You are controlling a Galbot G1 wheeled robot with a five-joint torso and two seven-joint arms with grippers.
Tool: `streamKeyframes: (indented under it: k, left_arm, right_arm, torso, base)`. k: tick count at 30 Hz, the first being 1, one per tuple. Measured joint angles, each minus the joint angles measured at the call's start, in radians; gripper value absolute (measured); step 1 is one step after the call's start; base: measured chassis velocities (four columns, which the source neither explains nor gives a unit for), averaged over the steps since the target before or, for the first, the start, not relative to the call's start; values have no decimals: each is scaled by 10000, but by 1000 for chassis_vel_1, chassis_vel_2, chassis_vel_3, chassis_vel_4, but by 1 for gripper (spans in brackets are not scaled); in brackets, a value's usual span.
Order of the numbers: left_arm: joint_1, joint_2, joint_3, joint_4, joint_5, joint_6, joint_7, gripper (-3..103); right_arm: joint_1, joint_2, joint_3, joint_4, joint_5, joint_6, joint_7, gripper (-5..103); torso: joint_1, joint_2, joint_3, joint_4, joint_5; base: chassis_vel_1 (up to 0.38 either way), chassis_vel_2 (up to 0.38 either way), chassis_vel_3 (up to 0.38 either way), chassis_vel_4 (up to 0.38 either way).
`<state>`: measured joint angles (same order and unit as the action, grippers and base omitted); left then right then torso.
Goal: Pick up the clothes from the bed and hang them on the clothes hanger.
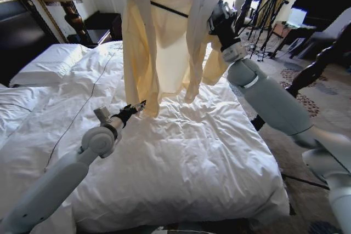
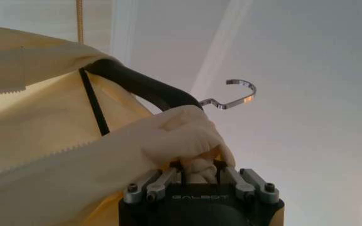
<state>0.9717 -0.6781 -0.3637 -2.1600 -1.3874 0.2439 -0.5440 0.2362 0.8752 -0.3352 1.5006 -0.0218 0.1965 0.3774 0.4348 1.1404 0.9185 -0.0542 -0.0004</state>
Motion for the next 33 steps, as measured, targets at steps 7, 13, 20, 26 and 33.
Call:
streamKeyframes:
  k: [7,13,20,26,33]
  left_arm:
    - [1675,-47,-1271,-886,-5,86,-84,100]
    - [2741,-178,-2192,-1650,16,116,-138,100]
    - [3627,-429,-2926,-2172,269,144,-144,100]
    - [4247,-677,-3494,-2540,562,156,-69,100]
    - [4389,-930,-3529,-2676,719,156,-31,100]
  right_arm:
    - [302,-1284,-159,885,824,-366,-288,22]
    - [225,-2680,-190,2169,1654,-717,-324,22]
    - [-217,-4198,115,3182,2227,-745,-256,22]
    - [-737,-5912,590,4142,2805,-757,-95,22]
    - [-677,-7334,778,4423,3340,-715,-115,22]
  torso:
    - [-1,3,-2,-3,1]
    - [-1,3,-2,-2,2]
    - [-2,2,-1,0,5]
    - [-2,3,-1,-3,3]
    - [-1,3,-1,1,0]
  base:
    - [0,0,0,0]
    - [0,0,0,0]
    - [0,0,0,0]
    - [0,0,0,0]
    - [0,0,0,0]
